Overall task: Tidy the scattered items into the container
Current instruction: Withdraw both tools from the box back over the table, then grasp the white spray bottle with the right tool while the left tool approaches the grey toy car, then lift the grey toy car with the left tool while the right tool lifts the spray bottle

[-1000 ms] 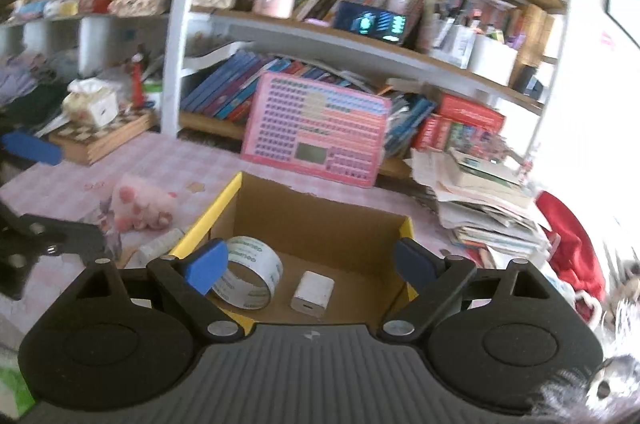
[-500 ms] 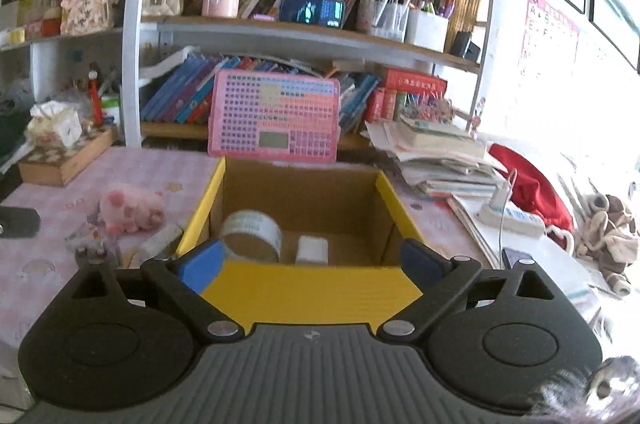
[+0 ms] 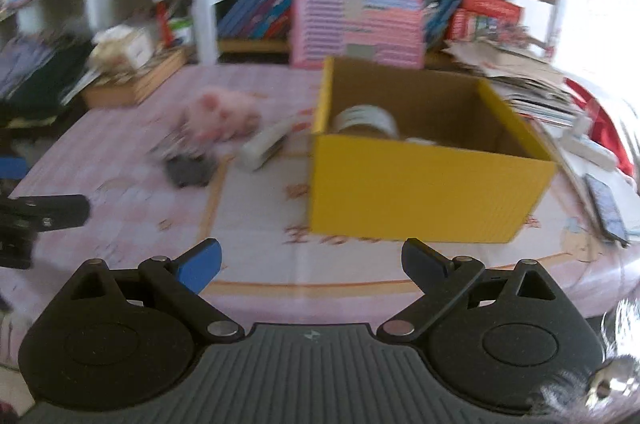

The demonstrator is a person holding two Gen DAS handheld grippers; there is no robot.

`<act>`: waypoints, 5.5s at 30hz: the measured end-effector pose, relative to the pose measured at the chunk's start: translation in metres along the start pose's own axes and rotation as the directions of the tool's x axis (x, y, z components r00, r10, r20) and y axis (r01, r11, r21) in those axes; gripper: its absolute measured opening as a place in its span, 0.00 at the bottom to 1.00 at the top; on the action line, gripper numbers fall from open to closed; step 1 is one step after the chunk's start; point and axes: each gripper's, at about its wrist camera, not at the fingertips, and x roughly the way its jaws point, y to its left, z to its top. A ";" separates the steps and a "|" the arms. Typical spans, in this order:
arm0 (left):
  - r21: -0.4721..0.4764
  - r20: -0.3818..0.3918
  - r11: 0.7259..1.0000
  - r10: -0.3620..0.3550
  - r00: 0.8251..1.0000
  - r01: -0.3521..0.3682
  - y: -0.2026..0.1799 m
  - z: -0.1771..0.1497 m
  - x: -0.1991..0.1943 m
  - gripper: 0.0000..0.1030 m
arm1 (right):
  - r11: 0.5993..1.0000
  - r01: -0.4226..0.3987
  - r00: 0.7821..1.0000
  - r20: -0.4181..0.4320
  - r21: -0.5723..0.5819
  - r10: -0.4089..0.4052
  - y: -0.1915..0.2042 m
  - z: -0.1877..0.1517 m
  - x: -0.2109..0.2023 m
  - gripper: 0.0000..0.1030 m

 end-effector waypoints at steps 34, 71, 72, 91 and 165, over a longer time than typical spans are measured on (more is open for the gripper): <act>-0.118 0.015 0.993 0.025 1.000 -0.023 0.049 0.000 0.011 0.98 | 0.983 -0.076 0.997 0.016 -0.169 0.080 0.052 0.041 0.032 0.50; 0.044 -0.009 0.995 -0.093 0.996 0.093 0.022 0.044 0.159 0.91 | 0.994 -0.014 0.966 -0.254 0.106 0.041 0.044 0.150 0.209 0.52; 0.042 -0.018 0.994 -0.099 0.995 0.099 0.022 0.044 0.164 0.89 | 0.995 -0.011 0.964 -0.263 0.104 0.038 0.044 0.151 0.214 0.52; 0.037 -0.105 0.990 -0.131 0.986 0.136 0.034 0.050 0.191 0.72 | 0.990 0.080 0.910 -0.415 0.115 -0.025 0.037 0.148 0.281 0.49; 0.002 0.098 0.969 -0.246 0.964 0.247 0.024 0.006 -0.018 0.57 | 0.964 -0.251 0.956 -0.136 0.083 0.261 0.044 0.061 0.023 0.30</act>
